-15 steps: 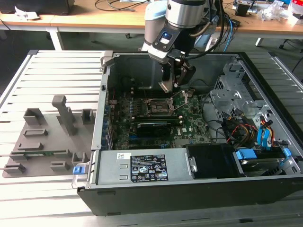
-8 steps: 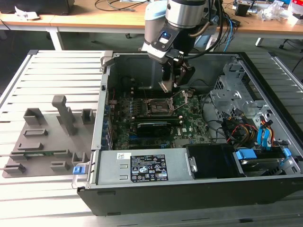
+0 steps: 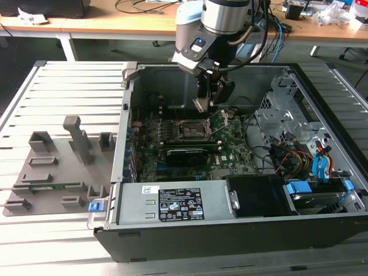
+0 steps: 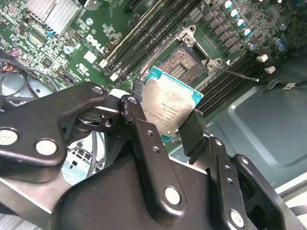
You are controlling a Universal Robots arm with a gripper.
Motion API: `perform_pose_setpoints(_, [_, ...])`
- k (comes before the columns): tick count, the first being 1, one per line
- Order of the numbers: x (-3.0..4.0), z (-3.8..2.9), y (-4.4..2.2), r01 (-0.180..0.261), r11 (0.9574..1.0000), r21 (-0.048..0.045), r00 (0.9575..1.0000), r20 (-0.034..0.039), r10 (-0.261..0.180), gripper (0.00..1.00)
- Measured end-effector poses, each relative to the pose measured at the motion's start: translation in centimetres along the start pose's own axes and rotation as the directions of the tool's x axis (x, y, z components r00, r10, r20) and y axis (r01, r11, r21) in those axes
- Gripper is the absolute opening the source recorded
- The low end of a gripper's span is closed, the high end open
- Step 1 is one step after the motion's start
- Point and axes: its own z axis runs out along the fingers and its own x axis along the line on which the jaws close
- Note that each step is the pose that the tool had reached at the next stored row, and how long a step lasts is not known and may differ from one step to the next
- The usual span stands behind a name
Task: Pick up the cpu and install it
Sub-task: 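Place the cpu into insertion slot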
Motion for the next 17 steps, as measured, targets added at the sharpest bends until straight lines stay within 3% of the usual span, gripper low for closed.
perform_pose_setpoints(12, [0.0, 0.0, 0.0, -0.089, 0.996, 0.0022, 0.996, -0.0014, 0.089, 0.55])
perform_pose_setpoints(14, [0.0, 0.0, 0.0, -0.118, 0.993, 0.0031, 0.993, -0.001, 0.118, 0.55])
perform_pose_setpoints(16, [0.0, 0.01, 0.0, -0.202, 0.9793, 0.0051, 0.9793, -0.0039, 0.202, 0.55])
perform_pose_setpoints(17, [0.0, 0.01, 0.0, -0.21, 0.9776, 0.0053, 0.9776, -0.004, 0.21, 0.55])
